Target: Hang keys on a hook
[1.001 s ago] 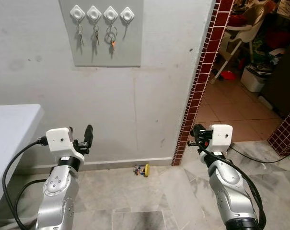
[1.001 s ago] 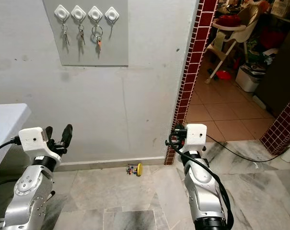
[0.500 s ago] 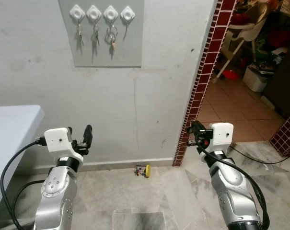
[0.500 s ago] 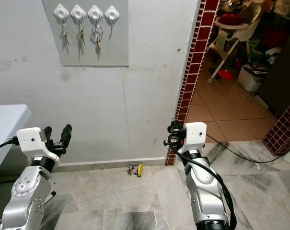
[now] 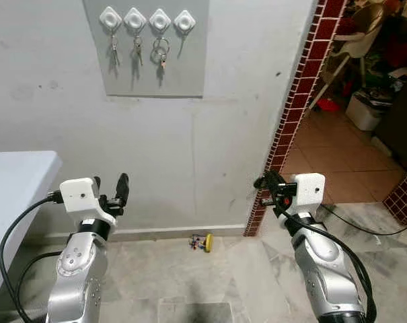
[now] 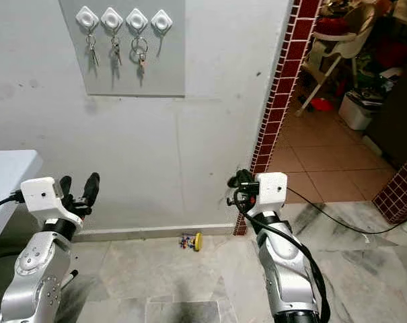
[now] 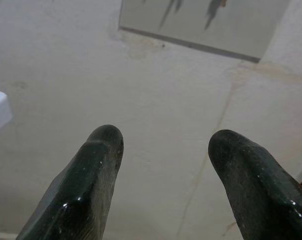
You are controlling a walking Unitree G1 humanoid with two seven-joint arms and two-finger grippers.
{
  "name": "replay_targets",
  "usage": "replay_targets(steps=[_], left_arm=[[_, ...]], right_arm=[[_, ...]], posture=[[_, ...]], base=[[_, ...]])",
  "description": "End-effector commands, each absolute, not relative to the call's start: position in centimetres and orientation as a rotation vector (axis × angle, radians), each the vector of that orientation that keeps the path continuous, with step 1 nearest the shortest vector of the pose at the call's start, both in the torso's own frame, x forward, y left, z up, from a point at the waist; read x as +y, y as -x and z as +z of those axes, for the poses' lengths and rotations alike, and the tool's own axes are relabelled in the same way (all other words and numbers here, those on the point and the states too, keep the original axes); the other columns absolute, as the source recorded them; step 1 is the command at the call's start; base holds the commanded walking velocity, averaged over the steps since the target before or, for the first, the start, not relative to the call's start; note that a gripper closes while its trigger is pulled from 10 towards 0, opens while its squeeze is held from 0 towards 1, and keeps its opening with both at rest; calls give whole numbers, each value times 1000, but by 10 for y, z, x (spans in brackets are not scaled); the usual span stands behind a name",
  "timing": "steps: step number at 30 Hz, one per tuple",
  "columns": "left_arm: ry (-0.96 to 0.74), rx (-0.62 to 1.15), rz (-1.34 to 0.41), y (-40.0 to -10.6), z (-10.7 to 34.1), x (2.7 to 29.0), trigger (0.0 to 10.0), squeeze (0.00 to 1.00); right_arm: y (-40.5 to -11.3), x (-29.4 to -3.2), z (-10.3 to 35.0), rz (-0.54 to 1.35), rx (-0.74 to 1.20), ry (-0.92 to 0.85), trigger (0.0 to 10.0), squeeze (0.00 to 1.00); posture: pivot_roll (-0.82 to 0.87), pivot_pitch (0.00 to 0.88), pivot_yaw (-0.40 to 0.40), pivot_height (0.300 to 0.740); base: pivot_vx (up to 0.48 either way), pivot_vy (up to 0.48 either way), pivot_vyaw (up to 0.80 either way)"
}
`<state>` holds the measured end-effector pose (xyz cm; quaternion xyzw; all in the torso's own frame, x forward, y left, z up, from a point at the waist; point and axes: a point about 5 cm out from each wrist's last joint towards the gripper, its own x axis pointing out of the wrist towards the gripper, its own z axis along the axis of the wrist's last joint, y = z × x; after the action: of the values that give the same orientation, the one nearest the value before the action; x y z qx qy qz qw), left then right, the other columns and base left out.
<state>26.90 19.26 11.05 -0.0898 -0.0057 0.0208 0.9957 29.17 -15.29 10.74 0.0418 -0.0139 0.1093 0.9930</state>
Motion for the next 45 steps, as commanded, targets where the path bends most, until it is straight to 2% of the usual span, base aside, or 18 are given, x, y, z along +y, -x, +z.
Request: replay_targets(steps=[1, 32, 45], left_arm=[[177, -24, 48, -270, 115, 195, 10000, 0], [159, -15, 72, -271, 115, 196, 10000, 0], [146, -31, 51, -272, 117, 190, 10000, 0]], right_arm=[[-292, -152, 116, 229, -63, -83, 10000, 0], [-294, -148, 115, 224, -57, -112, 10000, 0], [-295, -149, 116, 213, -62, -111, 10000, 0]], posture=[[-97, 26, -31, 740], [-88, 34, -28, 740], [-94, 30, -12, 740]], base=[[446, 0, 0], [436, 0, 0], [0, 0, 0]])
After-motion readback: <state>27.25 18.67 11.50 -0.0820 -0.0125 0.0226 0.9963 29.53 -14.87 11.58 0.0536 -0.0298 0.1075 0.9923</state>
